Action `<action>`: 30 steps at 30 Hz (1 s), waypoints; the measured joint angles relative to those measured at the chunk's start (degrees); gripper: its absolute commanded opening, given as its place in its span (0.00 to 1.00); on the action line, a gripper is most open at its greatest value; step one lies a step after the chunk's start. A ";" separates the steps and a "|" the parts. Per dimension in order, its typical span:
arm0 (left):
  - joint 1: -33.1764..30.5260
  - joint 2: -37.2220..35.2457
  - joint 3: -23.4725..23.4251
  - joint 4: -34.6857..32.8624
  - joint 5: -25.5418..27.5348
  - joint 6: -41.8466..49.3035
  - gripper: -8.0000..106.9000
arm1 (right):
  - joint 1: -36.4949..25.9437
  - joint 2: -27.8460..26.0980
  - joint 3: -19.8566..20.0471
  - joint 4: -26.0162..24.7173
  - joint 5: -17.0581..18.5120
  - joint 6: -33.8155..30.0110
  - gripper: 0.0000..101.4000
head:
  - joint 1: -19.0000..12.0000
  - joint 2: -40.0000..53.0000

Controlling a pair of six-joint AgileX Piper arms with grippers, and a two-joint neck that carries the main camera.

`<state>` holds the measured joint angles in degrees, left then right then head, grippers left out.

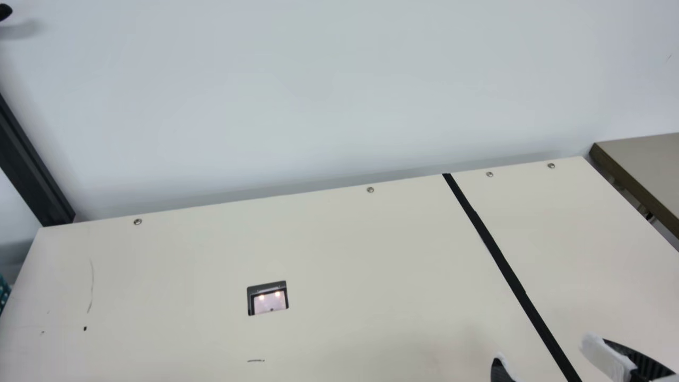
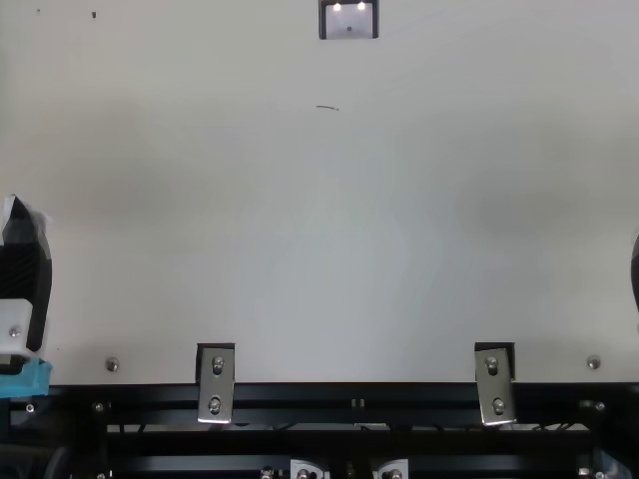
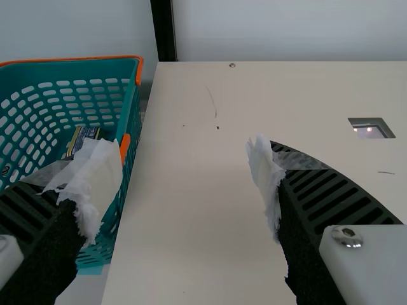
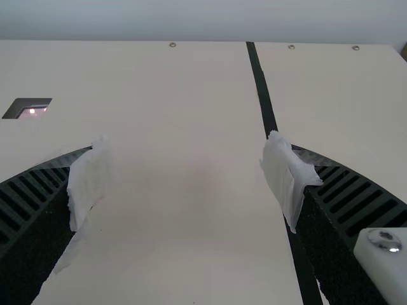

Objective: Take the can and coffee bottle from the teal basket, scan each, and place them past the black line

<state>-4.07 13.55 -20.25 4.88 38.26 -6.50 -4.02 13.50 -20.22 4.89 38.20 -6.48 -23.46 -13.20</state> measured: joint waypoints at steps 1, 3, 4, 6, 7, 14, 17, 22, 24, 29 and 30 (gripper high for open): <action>0.00 0.00 0.00 0.00 0.00 0.00 0.85 | 0.00 0.00 0.00 0.00 0.00 0.00 1.00 | 0.00 0.00; 0.00 0.00 0.00 0.00 0.00 0.00 0.85 | 0.00 0.00 0.00 0.00 0.00 0.00 1.00 | 0.00 0.00; 0.00 0.00 0.00 0.00 0.00 0.00 0.85 | 0.00 0.00 0.00 0.00 0.00 0.00 1.00 | 0.29 0.00; 0.00 0.00 0.00 0.00 0.00 0.00 0.85 | 0.00 0.00 0.00 0.00 0.00 0.00 1.00 | 0.00 0.00; 0.00 0.00 0.00 0.00 0.00 0.00 0.85 | 0.00 0.00 0.00 0.00 0.00 0.00 1.00 | 0.00 0.00; 0.00 0.00 0.00 0.00 0.00 0.00 0.85 | 0.00 0.00 0.00 0.00 0.00 0.00 1.00 | 0.00 0.00; 0.00 0.00 0.00 0.00 0.00 0.00 0.85 | 0.07 0.00 0.00 0.00 0.05 0.06 1.00 | 0.00 0.00; 0.00 0.00 0.00 0.00 0.00 0.00 0.85 | -0.16 0.85 -2.89 0.00 0.86 -0.27 1.00 | 0.00 0.00; 0.00 0.00 0.00 0.00 0.00 0.00 0.85 | -0.16 1.77 -5.00 0.00 1.78 -0.52 1.00 | 0.00 0.00; 0.00 0.00 0.00 0.00 0.00 0.00 0.85 | -4.45 1.94 -11.61 4.83 6.05 -6.59 1.00 | 0.00 0.00; 0.00 0.00 0.00 0.00 0.00 0.00 0.85 | -6.06 1.88 -13.16 6.35 6.99 -8.11 1.00 | 0.00 0.00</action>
<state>-4.07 13.55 -20.25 4.88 38.26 -6.50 -10.08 15.38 -33.38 11.25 45.20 -14.59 -23.46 -13.20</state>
